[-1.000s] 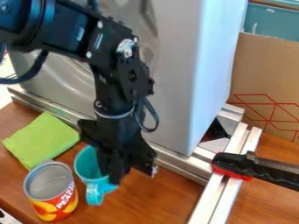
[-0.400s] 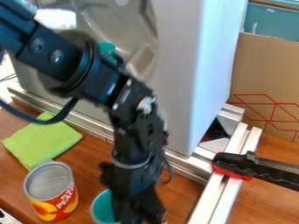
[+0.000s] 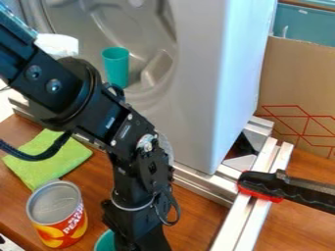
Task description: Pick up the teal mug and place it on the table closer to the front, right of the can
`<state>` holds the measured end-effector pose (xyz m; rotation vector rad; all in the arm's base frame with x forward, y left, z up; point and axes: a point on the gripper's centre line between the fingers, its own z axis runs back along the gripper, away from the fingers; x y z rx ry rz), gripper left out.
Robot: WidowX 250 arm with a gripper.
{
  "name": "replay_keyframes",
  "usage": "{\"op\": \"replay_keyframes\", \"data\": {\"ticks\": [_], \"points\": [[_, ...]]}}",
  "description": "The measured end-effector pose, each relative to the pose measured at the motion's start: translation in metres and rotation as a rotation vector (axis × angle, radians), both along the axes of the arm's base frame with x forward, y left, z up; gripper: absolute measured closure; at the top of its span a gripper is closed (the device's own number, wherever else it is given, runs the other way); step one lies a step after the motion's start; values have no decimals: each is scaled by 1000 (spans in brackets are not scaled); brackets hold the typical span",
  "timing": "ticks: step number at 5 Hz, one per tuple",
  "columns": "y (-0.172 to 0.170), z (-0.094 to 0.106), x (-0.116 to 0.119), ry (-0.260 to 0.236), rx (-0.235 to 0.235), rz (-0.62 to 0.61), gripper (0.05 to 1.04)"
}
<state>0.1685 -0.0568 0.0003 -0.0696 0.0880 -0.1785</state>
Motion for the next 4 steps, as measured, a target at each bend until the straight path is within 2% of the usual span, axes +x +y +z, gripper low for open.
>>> {"op": "replay_keyframes", "data": {"ticks": [1,3,4], "points": [[-3,-7,5,-22,-18,-34,996],[-4,-9,11,-5,-37,-44,959],[0,3,5,-16,-17,-17,757]]}}
